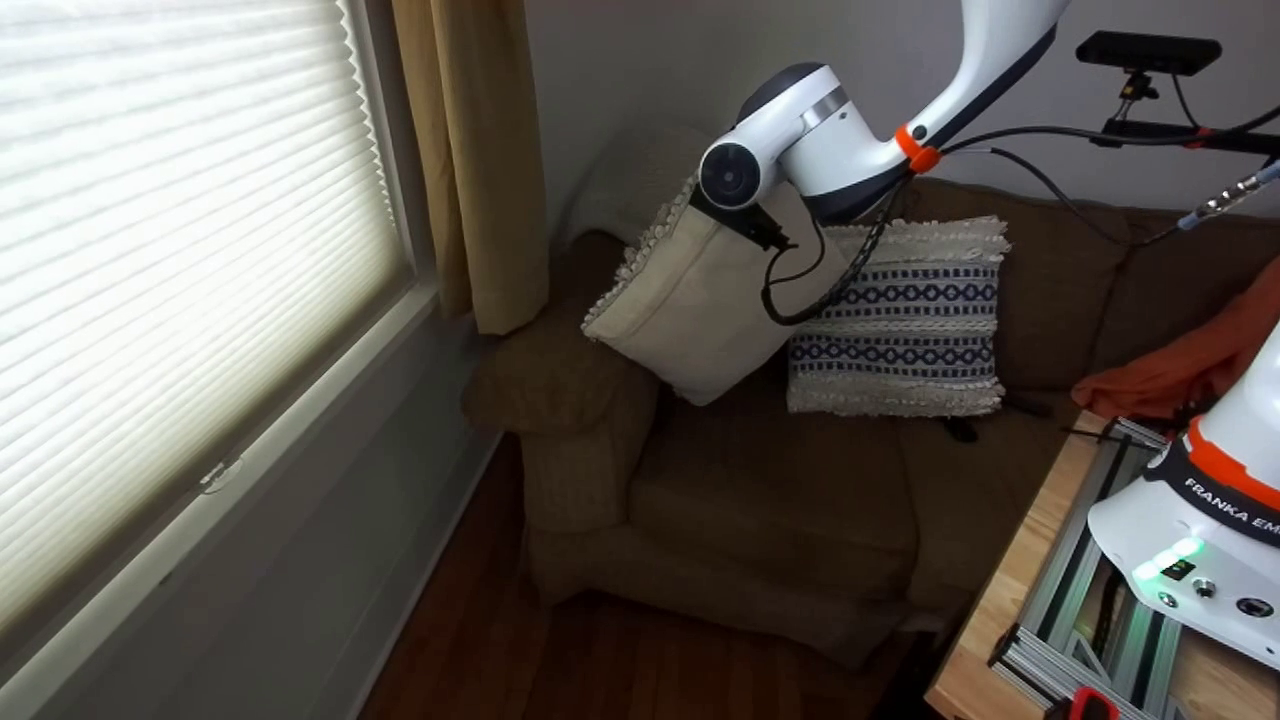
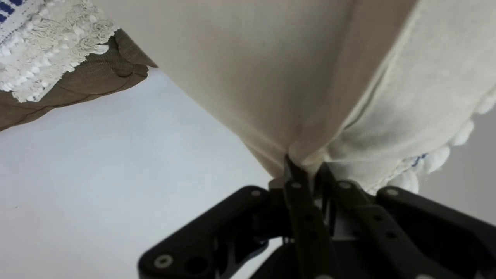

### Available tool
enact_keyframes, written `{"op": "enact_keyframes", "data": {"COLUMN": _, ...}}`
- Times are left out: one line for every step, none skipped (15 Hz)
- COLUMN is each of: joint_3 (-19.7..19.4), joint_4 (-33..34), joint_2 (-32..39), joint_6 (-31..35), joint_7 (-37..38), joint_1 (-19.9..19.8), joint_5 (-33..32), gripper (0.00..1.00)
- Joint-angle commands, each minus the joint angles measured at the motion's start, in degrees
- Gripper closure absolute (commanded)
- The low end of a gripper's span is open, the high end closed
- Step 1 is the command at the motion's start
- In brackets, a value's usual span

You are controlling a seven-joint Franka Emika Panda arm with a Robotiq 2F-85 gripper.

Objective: Pick the pillow at the left cushion boxing of the chair and move it forward next to the blue and white pillow

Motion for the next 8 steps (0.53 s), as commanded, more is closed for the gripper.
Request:
{"op": "enact_keyframes", "data": {"joint_3": -0.52, "joint_4": 6.55, "joint_2": 6.51, "joint_6": -1.66, "joint_7": 1.55, "joint_1": -0.91, "joint_5": -1.18, "gripper": 0.98}}
{"op": "enact_keyframes", "data": {"joint_3": -0.81, "joint_4": 8.84, "joint_2": 8.09, "joint_6": -2.52, "joint_7": 1.59, "joint_1": -1.14, "joint_5": -0.62, "gripper": 0.68}}
{"op": "enact_keyframes", "data": {"joint_3": -0.96, "joint_4": 10.9, "joint_2": 9.47, "joint_6": -3.38, "joint_7": 1.58, "joint_1": -1.31, "joint_5": 0.16, "gripper": 0.65}}
{"op": "enact_keyframes", "data": {"joint_3": -1.05, "joint_4": 14.3, "joint_2": 11.06, "joint_6": -4.56, "joint_7": 1.51, "joint_1": -1.41, "joint_5": 1.18, "gripper": 0.6}}
{"op": "enact_keyframes", "data": {"joint_3": -1.0, "joint_4": 17.01, "joint_2": 12.38, "joint_6": -5.7, "joint_7": 1.52, "joint_1": -1.5, "joint_5": 2.43, "gripper": 0.51}}
{"op": "enact_keyframes", "data": {"joint_3": -1.42, "joint_4": 21.0, "joint_2": 14.27, "joint_6": -7.79, "joint_7": 1.54, "joint_1": -1.09, "joint_5": 2.38, "gripper": 0.44}}
{"op": "enact_keyframes", "data": {"joint_3": -1.38, "joint_4": 23.68, "joint_2": 15.56, "joint_6": -9.08, "joint_7": 1.56, "joint_1": -1.0, "joint_5": 3.11, "gripper": 0.35}}
{"op": "enact_keyframes", "data": {"joint_3": -1.25, "joint_4": 24.89, "joint_2": 16.37, "joint_6": -9.83, "joint_7": 1.58, "joint_1": -0.97, "joint_5": 3.73, "gripper": 0.29}}
